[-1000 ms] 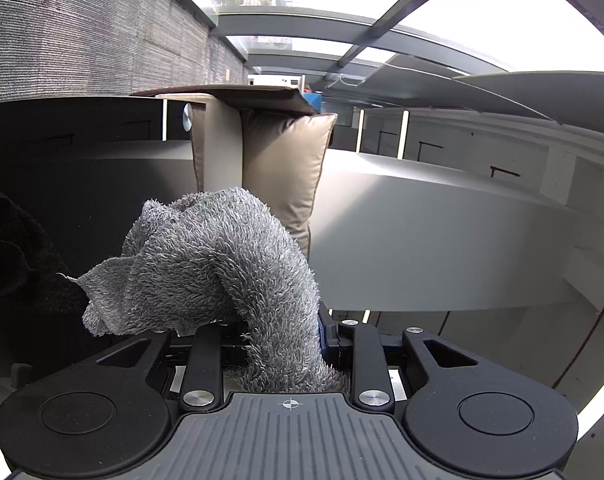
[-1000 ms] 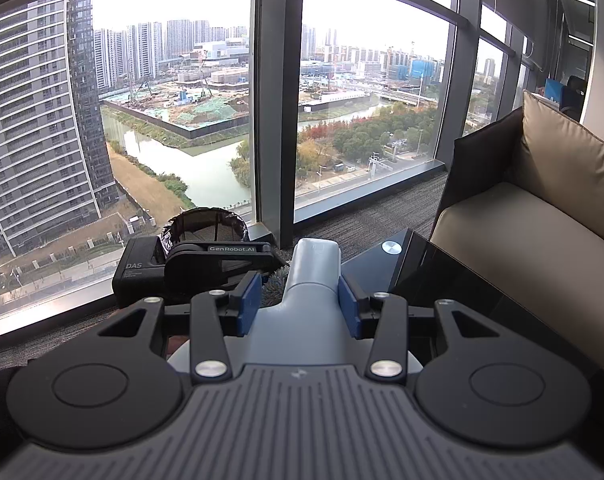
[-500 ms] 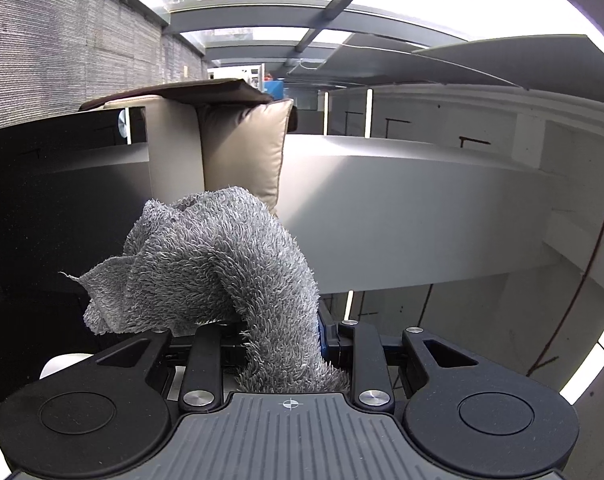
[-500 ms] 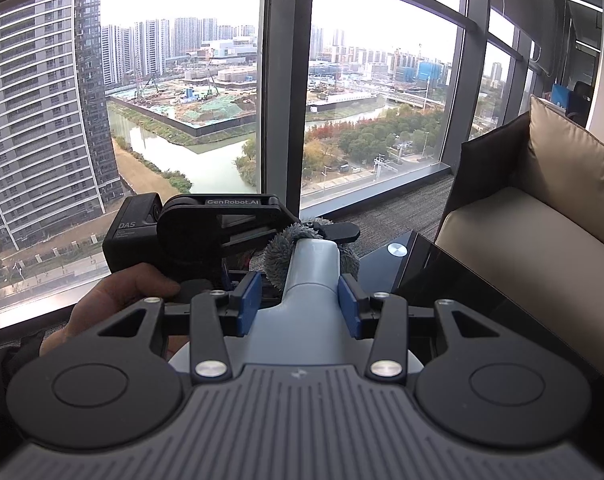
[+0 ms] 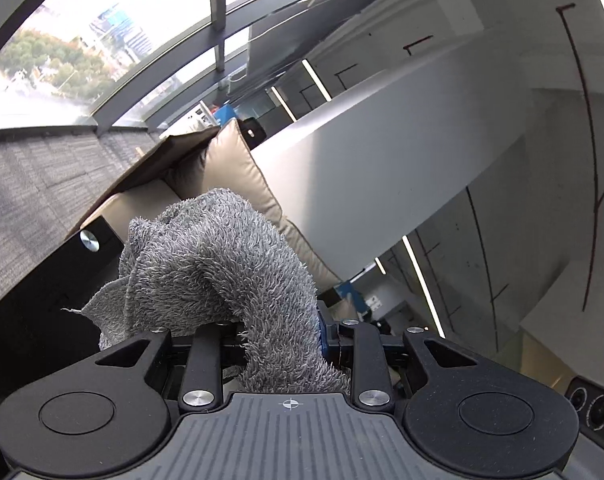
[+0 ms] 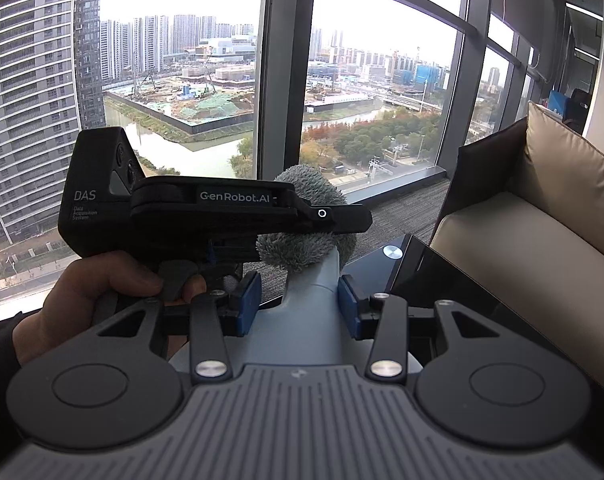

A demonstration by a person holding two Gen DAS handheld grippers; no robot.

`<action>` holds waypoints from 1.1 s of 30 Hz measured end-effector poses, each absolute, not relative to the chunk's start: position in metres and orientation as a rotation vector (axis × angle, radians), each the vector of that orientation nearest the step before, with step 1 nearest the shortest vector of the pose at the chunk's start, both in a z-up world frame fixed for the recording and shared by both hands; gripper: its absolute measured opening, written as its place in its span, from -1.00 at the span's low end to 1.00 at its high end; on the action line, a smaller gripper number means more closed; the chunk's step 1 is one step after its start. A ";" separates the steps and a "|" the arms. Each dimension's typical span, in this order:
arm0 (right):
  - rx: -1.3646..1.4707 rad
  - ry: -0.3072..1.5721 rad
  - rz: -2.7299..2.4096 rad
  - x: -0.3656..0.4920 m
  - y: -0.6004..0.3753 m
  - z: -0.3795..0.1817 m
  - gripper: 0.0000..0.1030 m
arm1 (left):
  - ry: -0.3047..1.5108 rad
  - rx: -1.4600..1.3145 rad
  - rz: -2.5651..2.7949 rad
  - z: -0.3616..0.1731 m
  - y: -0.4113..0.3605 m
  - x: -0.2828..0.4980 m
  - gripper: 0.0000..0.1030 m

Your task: Clean container

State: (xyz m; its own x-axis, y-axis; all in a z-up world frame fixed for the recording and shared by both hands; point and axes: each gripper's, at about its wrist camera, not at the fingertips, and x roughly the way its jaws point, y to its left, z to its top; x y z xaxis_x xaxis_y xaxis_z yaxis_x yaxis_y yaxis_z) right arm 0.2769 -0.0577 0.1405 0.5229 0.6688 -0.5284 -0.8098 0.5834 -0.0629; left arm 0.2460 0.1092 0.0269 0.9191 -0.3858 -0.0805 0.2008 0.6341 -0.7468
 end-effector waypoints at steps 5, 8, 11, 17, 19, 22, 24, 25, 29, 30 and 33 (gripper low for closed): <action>-0.338 0.484 0.892 0.276 -0.055 0.141 -0.12 | 0.241 -0.649 -0.289 0.050 0.091 0.246 -0.53; -0.359 0.477 0.889 0.272 -0.057 0.144 -0.13 | 0.248 -0.654 -0.308 0.052 0.088 0.249 -0.53; -0.359 0.477 0.895 0.267 -0.063 0.148 -0.11 | 0.247 -0.635 -0.303 0.056 0.084 0.246 -0.53; -0.328 0.473 0.855 0.250 -0.089 0.150 0.08 | 0.239 -0.544 -0.286 0.066 0.070 0.238 -0.53; -0.286 0.471 0.839 0.242 -0.105 0.148 0.09 | 0.238 -0.519 -0.291 0.070 0.067 0.236 -0.53; -0.204 0.461 0.800 0.230 -0.129 0.146 0.17 | 0.238 -0.464 -0.272 0.074 0.057 0.231 -0.53; -0.155 0.445 0.769 0.221 -0.145 0.143 0.23 | 0.235 -0.433 -0.265 0.077 0.052 0.228 -0.53; -0.138 0.434 0.758 0.216 -0.151 0.141 0.23 | 0.230 -0.421 -0.268 0.079 0.049 0.226 -0.52; -0.054 0.398 0.718 0.202 -0.177 0.135 0.23 | 0.226 -0.372 -0.328 0.082 0.031 0.212 -0.54; -0.030 0.390 0.708 0.199 -0.183 0.133 0.23 | 0.235 -0.359 -0.342 0.083 0.024 0.209 -0.55; 0.033 0.376 0.681 0.198 -0.196 0.129 0.24 | 0.234 -0.301 -0.328 0.083 0.011 0.199 -0.57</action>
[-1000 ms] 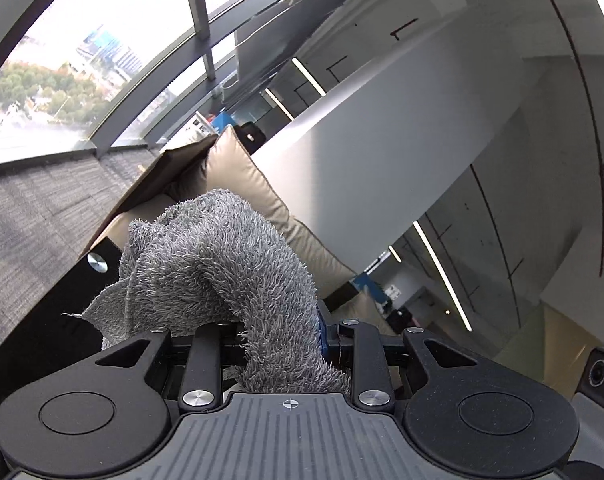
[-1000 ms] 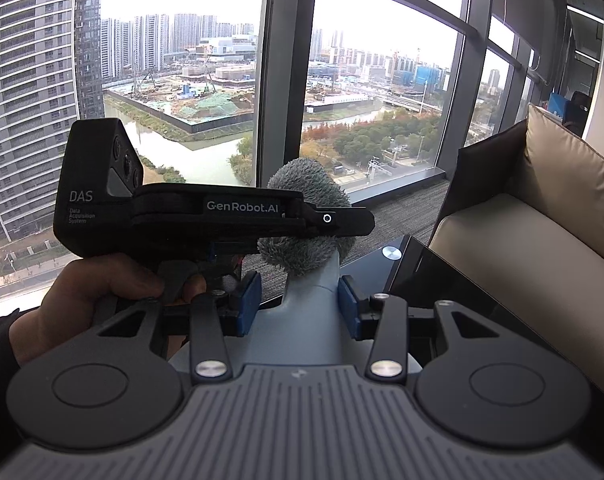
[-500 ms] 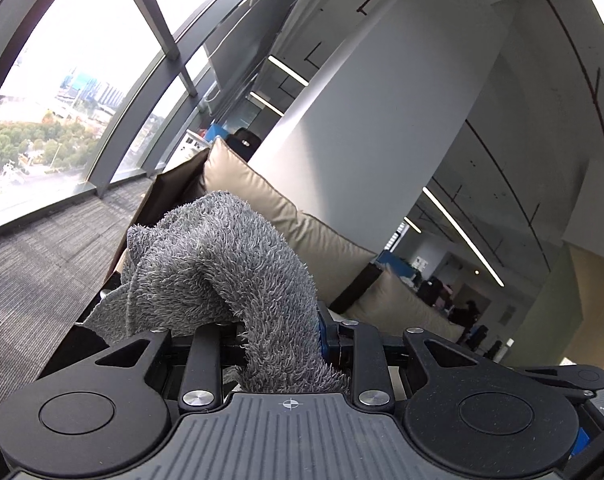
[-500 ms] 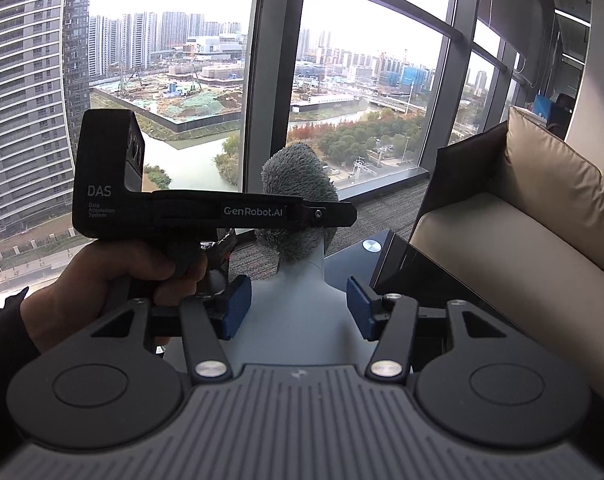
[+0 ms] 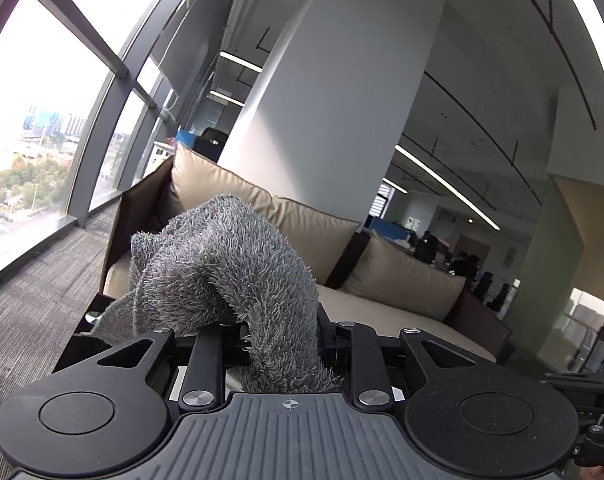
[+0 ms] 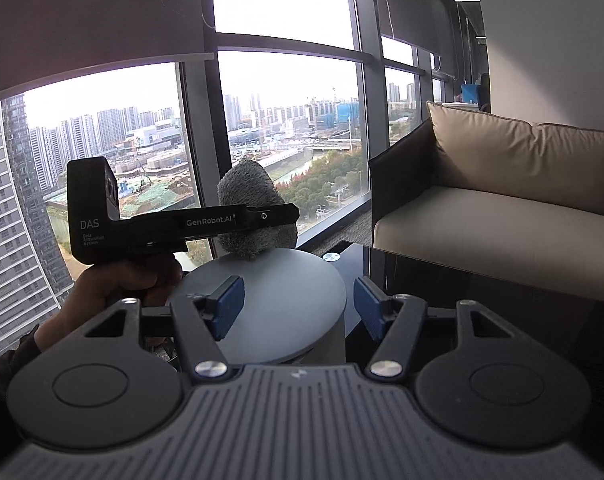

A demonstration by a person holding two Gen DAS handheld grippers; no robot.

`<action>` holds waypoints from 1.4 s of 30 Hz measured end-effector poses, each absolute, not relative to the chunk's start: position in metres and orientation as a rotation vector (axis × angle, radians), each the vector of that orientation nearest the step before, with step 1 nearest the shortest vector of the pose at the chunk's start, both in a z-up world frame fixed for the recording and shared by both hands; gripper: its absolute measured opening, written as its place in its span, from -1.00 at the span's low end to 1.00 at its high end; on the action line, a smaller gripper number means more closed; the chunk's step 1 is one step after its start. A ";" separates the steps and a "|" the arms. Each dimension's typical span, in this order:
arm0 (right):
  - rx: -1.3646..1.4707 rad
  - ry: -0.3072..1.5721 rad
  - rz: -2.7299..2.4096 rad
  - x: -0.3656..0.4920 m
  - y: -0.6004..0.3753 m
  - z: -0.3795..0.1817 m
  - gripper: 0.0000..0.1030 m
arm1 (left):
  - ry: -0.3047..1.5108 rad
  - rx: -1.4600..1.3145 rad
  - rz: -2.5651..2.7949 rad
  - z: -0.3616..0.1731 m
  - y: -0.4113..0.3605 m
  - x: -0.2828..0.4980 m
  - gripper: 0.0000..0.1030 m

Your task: Clean container

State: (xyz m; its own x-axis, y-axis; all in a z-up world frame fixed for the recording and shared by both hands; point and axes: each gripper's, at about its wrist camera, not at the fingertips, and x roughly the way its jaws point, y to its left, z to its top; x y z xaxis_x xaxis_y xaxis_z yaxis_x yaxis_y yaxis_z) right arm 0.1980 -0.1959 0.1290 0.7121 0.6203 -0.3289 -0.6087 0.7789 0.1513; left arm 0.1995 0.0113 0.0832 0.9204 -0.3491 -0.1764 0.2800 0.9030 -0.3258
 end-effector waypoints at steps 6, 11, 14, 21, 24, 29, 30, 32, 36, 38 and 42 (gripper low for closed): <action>0.104 0.378 0.644 0.200 -0.205 0.114 0.24 | 0.228 -0.157 -0.340 0.081 -0.016 0.175 -0.57; 0.193 0.353 0.609 0.196 -0.217 0.096 0.24 | 0.192 -0.097 -0.323 0.072 -0.034 0.156 -0.57; 0.267 0.340 0.580 0.193 -0.232 0.085 0.24 | 0.164 -0.063 -0.309 0.067 -0.052 0.138 -0.57; 0.438 0.322 0.521 0.195 -0.260 0.059 0.24 | 0.134 -0.008 -0.306 0.058 -0.083 0.099 -0.57; 0.444 0.320 0.492 0.196 -0.264 0.051 0.24 | 0.134 0.001 -0.312 0.059 -0.098 0.088 -0.57; 0.486 0.328 0.474 0.202 -0.273 0.037 0.24 | 0.138 0.021 -0.317 0.060 -0.113 0.079 -0.57; 0.491 0.330 0.469 0.203 -0.274 0.034 0.24 | 0.137 0.026 -0.317 0.059 -0.117 0.076 -0.57; 0.499 0.335 0.460 0.205 -0.277 0.030 0.24 | 0.140 0.023 -0.320 0.056 -0.125 0.070 -0.57; 0.502 0.332 0.470 0.205 -0.281 0.028 0.24 | 0.138 0.023 -0.313 0.058 -0.127 0.074 -0.57; 0.507 0.332 0.479 0.206 -0.282 0.028 0.24 | 0.136 0.025 -0.308 0.056 -0.133 0.069 -0.57; 0.500 0.338 0.509 0.206 -0.282 0.030 0.24 | 0.137 0.030 -0.310 0.060 -0.130 0.072 -0.57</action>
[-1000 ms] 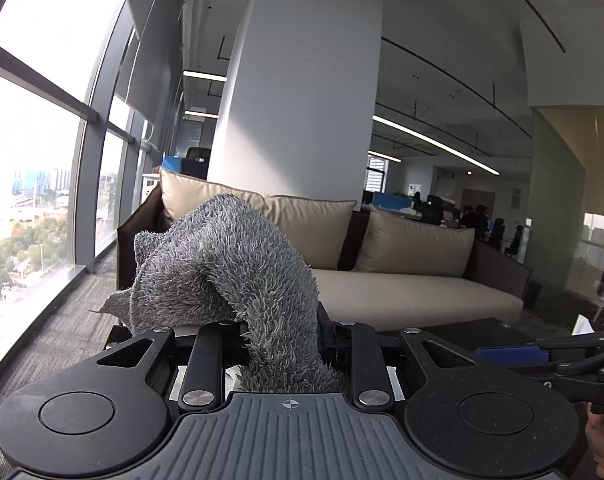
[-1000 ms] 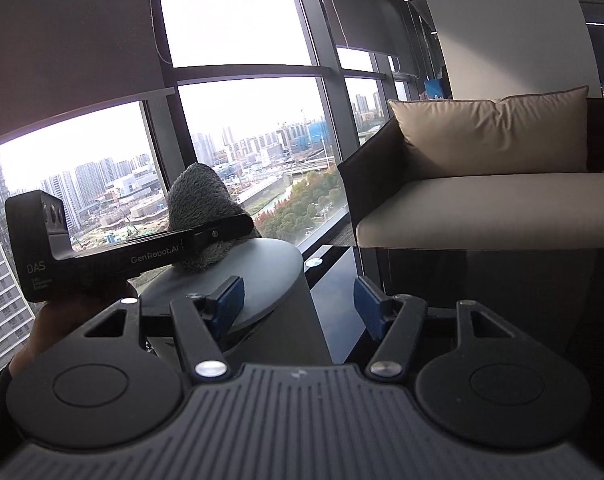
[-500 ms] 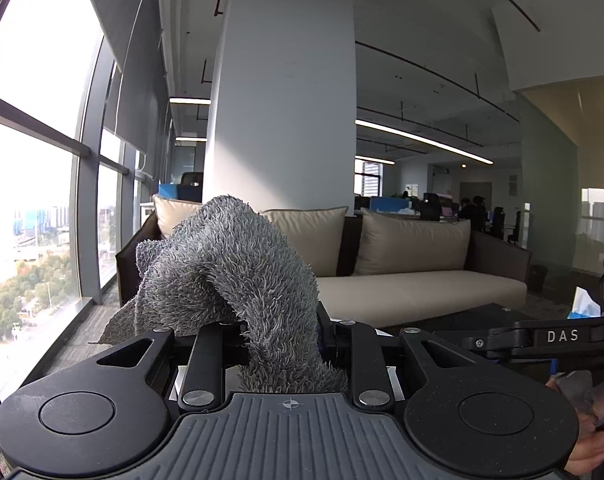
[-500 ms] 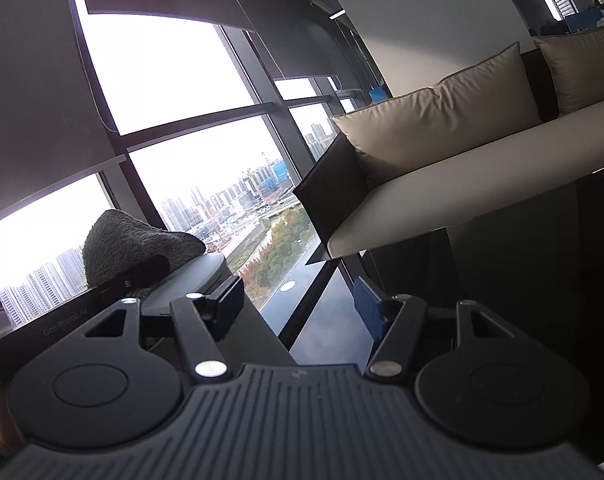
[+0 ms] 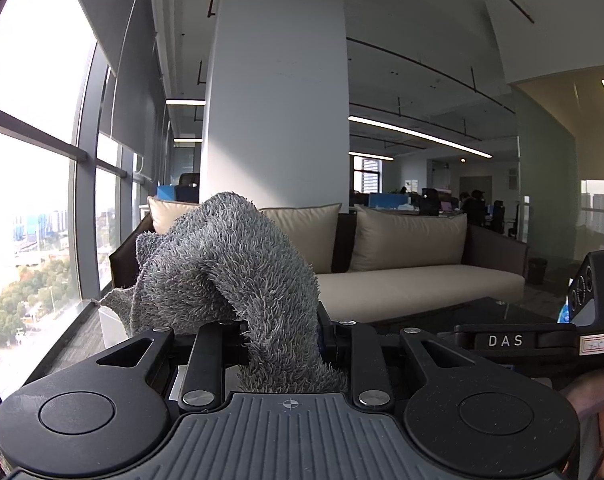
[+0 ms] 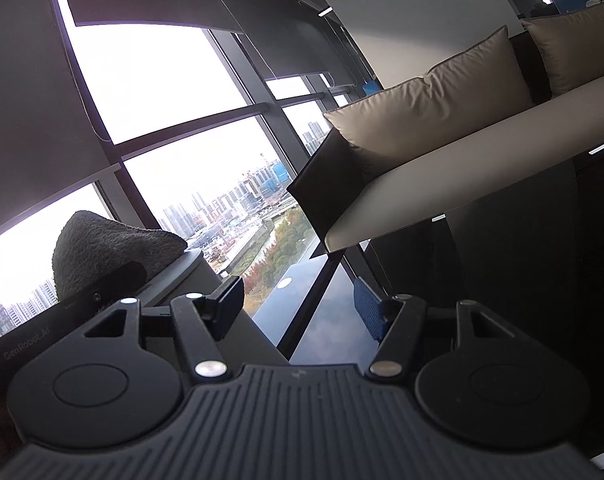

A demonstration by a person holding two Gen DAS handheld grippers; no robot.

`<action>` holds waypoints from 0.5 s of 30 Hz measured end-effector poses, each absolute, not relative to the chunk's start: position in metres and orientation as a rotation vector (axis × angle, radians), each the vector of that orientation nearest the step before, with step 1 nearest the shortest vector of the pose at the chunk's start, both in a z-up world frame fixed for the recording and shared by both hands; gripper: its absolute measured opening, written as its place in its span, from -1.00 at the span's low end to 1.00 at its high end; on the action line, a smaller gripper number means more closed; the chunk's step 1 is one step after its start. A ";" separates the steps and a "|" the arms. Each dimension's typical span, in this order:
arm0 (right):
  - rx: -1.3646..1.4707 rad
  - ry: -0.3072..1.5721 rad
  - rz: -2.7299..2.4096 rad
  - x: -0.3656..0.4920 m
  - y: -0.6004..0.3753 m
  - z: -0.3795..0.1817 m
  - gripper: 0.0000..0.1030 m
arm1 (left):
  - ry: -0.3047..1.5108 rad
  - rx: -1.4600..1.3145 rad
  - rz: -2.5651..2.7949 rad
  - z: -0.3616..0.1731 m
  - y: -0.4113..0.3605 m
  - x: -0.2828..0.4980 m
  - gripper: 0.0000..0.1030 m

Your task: Clean container

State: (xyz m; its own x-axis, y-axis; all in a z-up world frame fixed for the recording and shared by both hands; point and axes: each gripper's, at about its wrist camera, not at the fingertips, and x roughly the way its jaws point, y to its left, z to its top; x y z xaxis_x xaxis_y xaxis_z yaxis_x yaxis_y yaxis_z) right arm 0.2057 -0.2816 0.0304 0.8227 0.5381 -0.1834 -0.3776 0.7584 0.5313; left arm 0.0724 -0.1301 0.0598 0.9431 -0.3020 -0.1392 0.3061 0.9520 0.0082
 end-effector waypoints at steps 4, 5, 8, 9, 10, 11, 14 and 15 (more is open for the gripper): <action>0.453 0.340 0.569 0.201 -0.276 0.033 0.29 | 0.141 0.038 -0.310 0.059 -0.133 0.065 -0.57; 0.443 0.342 0.590 0.199 -0.275 0.033 0.30 | 0.143 0.036 -0.308 0.062 -0.128 0.071 -0.57; 0.418 0.360 0.660 0.196 -0.272 0.034 0.30 | 0.149 0.021 -0.302 0.063 -0.123 0.068 -0.57; 0.404 0.362 0.674 0.194 -0.270 0.034 0.30 | 0.152 0.015 -0.301 0.062 -0.122 0.066 -0.57; 0.390 0.364 0.688 0.191 -0.269 0.034 0.30 | 0.154 0.008 -0.300 0.062 -0.121 0.064 -0.57; 0.376 0.365 0.702 0.189 -0.267 0.034 0.30 | 0.156 0.002 -0.299 0.062 -0.120 0.062 -0.57; 0.352 0.371 0.741 0.182 -0.264 0.034 0.38 | 0.161 -0.014 -0.294 0.066 -0.111 0.066 -0.57; 0.351 0.373 0.752 0.181 -0.264 0.033 0.51 | 0.164 -0.014 -0.289 0.068 -0.109 0.068 -0.57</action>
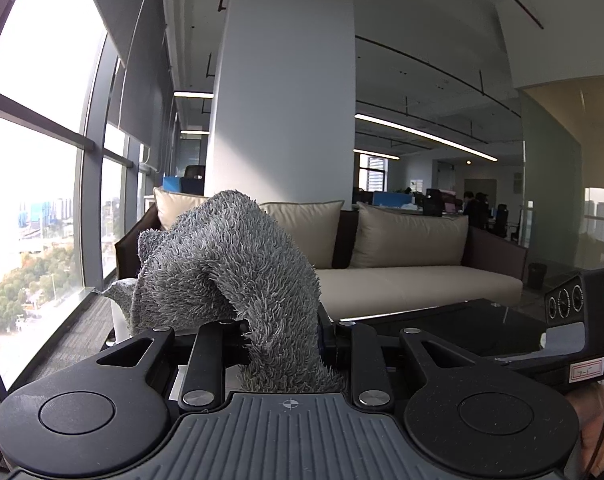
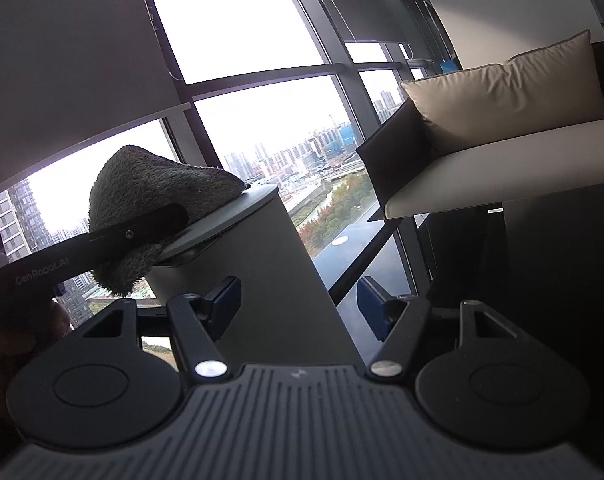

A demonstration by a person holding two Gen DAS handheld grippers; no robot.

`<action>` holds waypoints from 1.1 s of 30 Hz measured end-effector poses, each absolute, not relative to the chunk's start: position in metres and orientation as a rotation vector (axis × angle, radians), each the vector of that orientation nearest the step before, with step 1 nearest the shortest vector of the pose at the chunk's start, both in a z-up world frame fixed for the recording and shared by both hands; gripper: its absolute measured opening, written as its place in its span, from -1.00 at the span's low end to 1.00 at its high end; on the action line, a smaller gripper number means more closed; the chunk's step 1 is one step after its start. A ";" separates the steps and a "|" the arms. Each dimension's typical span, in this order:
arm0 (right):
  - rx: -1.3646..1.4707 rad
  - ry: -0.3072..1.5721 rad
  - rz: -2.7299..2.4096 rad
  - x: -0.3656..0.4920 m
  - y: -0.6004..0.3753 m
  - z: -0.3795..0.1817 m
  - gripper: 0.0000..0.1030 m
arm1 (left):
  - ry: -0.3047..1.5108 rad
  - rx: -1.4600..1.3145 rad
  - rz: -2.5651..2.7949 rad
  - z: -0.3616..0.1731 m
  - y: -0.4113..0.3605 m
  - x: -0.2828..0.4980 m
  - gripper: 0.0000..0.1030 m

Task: Clean container
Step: 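Wipe the kettle base rim with the cloth in the left gripper while the right gripper holds the kettle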

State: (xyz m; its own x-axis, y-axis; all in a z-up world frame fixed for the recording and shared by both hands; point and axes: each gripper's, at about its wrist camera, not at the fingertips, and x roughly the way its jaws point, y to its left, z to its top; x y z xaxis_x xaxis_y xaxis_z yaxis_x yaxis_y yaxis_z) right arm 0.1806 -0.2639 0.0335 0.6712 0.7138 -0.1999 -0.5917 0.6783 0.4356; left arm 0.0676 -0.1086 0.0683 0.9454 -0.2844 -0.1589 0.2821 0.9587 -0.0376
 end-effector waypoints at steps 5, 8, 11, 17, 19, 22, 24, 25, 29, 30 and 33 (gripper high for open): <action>0.337 0.370 0.773 0.173 -0.264 0.033 0.56 | 0.186 -0.011 -0.277 0.072 -0.109 0.067 -0.57; 0.345 0.385 0.778 0.173 -0.265 0.032 0.71 | 0.196 -0.015 -0.272 0.077 -0.107 0.068 -0.57; 0.338 0.388 0.793 0.171 -0.265 0.032 0.76 | 0.203 -0.018 -0.267 0.080 -0.105 0.069 -0.57; 0.286 0.409 0.828 0.166 -0.257 0.030 0.91 | 0.220 -0.037 -0.273 0.083 -0.101 0.068 -0.57; 0.276 0.414 0.831 0.164 -0.255 0.029 0.91 | 0.223 -0.036 -0.274 0.083 -0.100 0.067 -0.57; 0.268 0.414 0.831 0.162 -0.255 0.027 0.92 | 0.227 -0.041 -0.272 0.087 -0.103 0.066 -0.57; 0.266 0.416 0.829 0.161 -0.255 0.026 0.93 | 0.230 -0.044 -0.272 0.088 -0.101 0.068 -0.57; 0.266 0.418 0.827 0.161 -0.256 0.026 0.93 | 0.231 -0.045 -0.272 0.089 -0.101 0.068 -0.57; 0.266 0.425 0.823 0.162 -0.255 0.025 0.94 | 0.242 -0.054 -0.294 0.090 -0.108 0.073 -0.56; 0.265 0.426 0.822 0.162 -0.255 0.025 0.94 | 0.239 -0.044 -0.291 0.089 -0.110 0.074 -0.56; 0.265 0.430 0.820 0.163 -0.255 0.024 0.94 | 0.239 -0.033 -0.297 0.089 -0.112 0.081 -0.56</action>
State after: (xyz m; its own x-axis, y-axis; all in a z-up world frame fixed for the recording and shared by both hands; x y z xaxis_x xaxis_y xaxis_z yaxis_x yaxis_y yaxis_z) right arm 0.1628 -0.2549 0.0241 0.6035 0.7515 -0.2665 -0.6462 0.6568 0.3887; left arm 0.0809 -0.1122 0.0894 0.9280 -0.2940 -0.2288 0.2861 0.9558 -0.0674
